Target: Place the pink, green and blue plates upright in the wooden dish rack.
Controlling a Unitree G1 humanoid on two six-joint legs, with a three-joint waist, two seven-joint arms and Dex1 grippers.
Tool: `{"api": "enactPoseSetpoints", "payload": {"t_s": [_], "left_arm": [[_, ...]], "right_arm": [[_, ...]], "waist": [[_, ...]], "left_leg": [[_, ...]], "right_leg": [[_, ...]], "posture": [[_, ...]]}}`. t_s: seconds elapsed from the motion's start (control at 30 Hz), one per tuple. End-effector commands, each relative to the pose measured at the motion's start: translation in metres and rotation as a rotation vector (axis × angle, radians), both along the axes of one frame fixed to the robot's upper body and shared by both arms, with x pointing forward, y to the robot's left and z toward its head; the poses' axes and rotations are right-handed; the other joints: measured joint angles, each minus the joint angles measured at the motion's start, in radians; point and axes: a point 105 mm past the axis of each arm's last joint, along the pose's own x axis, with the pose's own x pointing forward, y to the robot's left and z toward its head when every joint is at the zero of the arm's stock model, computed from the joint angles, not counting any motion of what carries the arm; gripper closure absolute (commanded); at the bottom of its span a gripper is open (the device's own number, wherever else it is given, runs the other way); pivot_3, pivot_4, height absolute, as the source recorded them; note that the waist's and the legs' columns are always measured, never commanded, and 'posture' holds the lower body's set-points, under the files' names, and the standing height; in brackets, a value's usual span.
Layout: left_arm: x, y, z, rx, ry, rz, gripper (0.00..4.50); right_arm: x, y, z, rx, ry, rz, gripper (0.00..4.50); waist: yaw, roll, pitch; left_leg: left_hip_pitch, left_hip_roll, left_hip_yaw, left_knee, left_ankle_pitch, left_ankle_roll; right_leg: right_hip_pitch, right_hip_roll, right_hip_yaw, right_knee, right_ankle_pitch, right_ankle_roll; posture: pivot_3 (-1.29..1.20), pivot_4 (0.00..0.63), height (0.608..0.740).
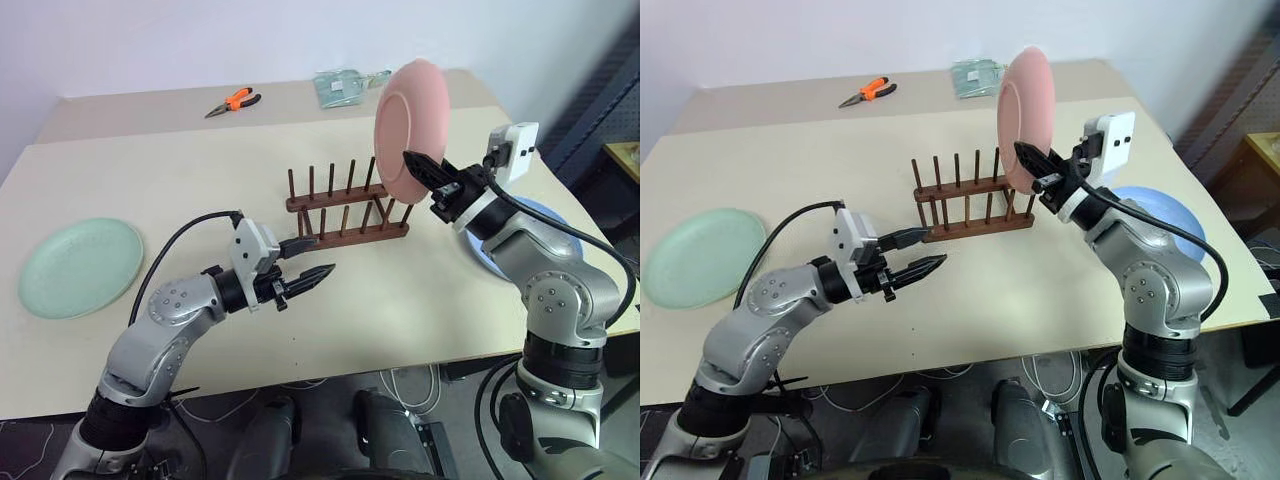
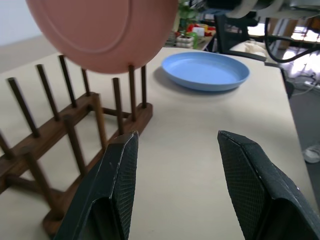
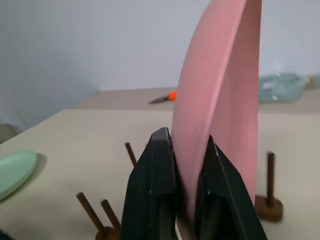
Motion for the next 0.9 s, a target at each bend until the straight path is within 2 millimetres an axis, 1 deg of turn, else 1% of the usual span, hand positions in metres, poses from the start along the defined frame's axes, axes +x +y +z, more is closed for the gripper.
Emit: {"api": "enactPoseSetpoints", "payload": {"t_s": [0.03,0.07,0.1,0.17,0.2,0.27,0.33,0.37,0.4,0.43,0.47,0.53,0.6,0.67,0.73,0.77,0.83,0.9], "left_arm": [[-0.003,-0.003,0.011,0.004,-0.052,-0.014,1.88],[-0.002,-0.002,0.010,0.009,-0.053,-0.011,1.88],[-0.001,-0.001,0.010,0.012,-0.052,-0.006,1.88],[0.002,0.002,0.009,0.004,-0.045,0.018,1.88],[0.005,0.005,0.010,0.002,-0.049,0.043,1.63],[0.017,0.017,0.012,-0.032,-0.042,0.130,1.04],[0.037,0.039,0.016,-0.061,-0.065,0.296,0.03],[0.050,0.057,0.021,-0.108,-0.074,0.416,0.00],[0.061,0.076,0.027,-0.175,-0.069,0.536,0.00],[0.073,0.104,0.031,-0.244,-0.063,0.703,0.00],[0.081,0.129,0.033,-0.307,-0.047,0.848,0.00],[0.086,0.176,0.033,-0.394,-0.040,1.117,0.00],[0.078,0.232,0.025,-0.419,-0.020,1.447,0.00],[0.057,0.280,0.014,-0.398,-0.007,1.743,0.00],[0.040,0.305,0.008,-0.410,0.006,1.898,0.00],[0.027,0.317,0.005,-0.422,0.011,1.970,0.00],[-0.004,0.338,-0.002,-0.430,0.023,2.127,0.00],[-0.022,0.345,-0.010,-0.463,0.065,2.208,0.00]], "right_arm": [[-0.002,-0.001,0.012,-0.011,-0.057,-0.004,2.73],[-0.002,-0.001,0.014,-0.029,-0.074,-0.010,2.26],[-0.001,-0.002,0.015,-0.064,-0.098,-0.030,1.66],[0.000,-0.006,0.022,-0.152,-0.177,-0.085,0.77],[0.000,-0.008,0.025,-0.189,-0.214,-0.111,0.73],[0.003,-0.015,0.033,-0.322,-0.302,-0.189,0.71],[0.005,-0.023,0.041,-0.415,-0.366,-0.234,0.71],[0.004,-0.025,0.049,-0.456,-0.415,-0.249,0.50],[0.002,-0.025,0.057,-0.479,-0.459,-0.248,0.17],[-0.003,-0.021,0.068,-0.492,-0.522,-0.235,0.01],[-0.008,-0.016,0.079,-0.495,-0.576,-0.221,0.01],[-0.017,0.001,0.091,-0.553,-0.676,-0.173,0.01],[-0.027,0.030,0.085,-0.679,-0.746,-0.049,0.01],[-0.037,0.058,0.067,-0.788,-0.784,0.095,0.01],[-0.041,0.072,0.054,-0.824,-0.790,0.172,0.01],[-0.043,0.080,0.046,-0.815,-0.781,0.211,0.01],[-0.047,0.096,0.028,-0.790,-0.759,0.288,0.01],[-0.047,0.102,0.020,-0.781,-0.753,0.313,0.01]], "waist": [[-0.001,0.000,0.000],[0.000,0.001,0.000],[0.000,0.001,0.000],[0.001,0.001,0.000],[0.001,0.001,0.000],[0.001,0.001,0.001],[0.002,0.001,0.001],[0.002,0.001,0.001],[0.002,0.001,0.001],[0.000,0.001,0.001],[-0.001,0.001,0.001],[-0.005,0.001,0.001],[-0.005,0.001,0.001],[-0.005,0.000,0.000],[-0.001,-0.001,0.001],[0.002,-0.003,0.001],[0.006,-0.006,0.000],[0.007,-0.007,0.000]], "left_leg": [[0.000,0.000,0.000,0.000,0.000,0.000],[0.000,0.000,0.000,0.000,0.000,0.000],[0.000,0.000,0.000,0.000,0.000,0.000],[0.000,0.000,0.000,0.000,0.000,0.000],[0.000,0.000,0.000,0.000,0.000,0.000],[0.000,0.000,0.000,0.000,0.000,0.000],[0.000,0.000,0.000,0.000,0.000,0.000],[0.000,0.000,0.000,0.001,0.000,0.000],[0.000,0.000,0.000,0.001,0.000,0.000],[0.000,0.000,0.000,0.001,0.000,0.000],[0.000,0.000,0.000,0.001,0.000,0.000],[0.000,0.001,0.000,0.001,0.000,0.000],[0.001,0.001,0.000,0.000,0.000,0.000],[0.001,0.002,0.000,0.000,0.000,0.000],[0.001,0.002,0.000,0.000,0.000,-0.001],[0.001,0.002,0.000,0.000,0.000,-0.001],[0.000,0.000,-0.002,0.001,0.000,-0.001],[0.001,-0.001,-0.002,0.002,-0.001,-0.001]], "right_leg": [[0.000,0.000,0.000,0.000,0.000,0.000],[0.000,0.000,0.000,0.000,0.000,0.000],[0.000,0.000,0.000,0.000,0.000,0.000],[0.000,0.000,0.000,0.000,0.000,0.000],[0.000,0.000,0.000,0.000,0.000,0.000],[0.000,0.000,0.000,0.000,0.000,0.000],[0.000,0.000,0.000,0.000,0.000,0.000],[0.000,0.000,0.000,0.000,0.000,0.001],[0.001,0.000,0.000,0.000,0.001,0.001],[0.001,0.000,0.000,0.000,0.001,0.003],[0.001,0.001,0.000,0.000,0.002,0.003],[0.000,0.001,0.000,0.000,0.002,0.004],[0.000,0.002,0.000,0.001,0.002,0.004],[0.000,0.003,0.000,0.000,0.002,0.004],[0.000,0.003,0.000,0.000,0.002,0.004],[0.000,0.002,0.000,0.000,0.002,0.004],[0.001,0.001,-0.001,0.000,0.002,0.004],[0.001,0.000,-0.001,0.000,0.002,0.004]], "posture": [[0.00,0.150,0.739],[0.00,0.150,0.739],[0.00,0.150,0.739],[0.00,0.150,0.739],[0.00,0.150,0.739],[0.00,0.150,0.739],[0.00,0.150,0.739],[0.00,0.150,0.739],[0.00,0.150,0.739],[0.00,0.150,0.739],[0.00,0.150,0.739],[0.00,0.150,0.739],[0.00,0.150,0.739],[0.00,0.150,0.739],[0.00,0.150,0.739],[0.00,0.150,0.739],[0.00,0.150,0.739],[0.00,0.150,0.739]]}}
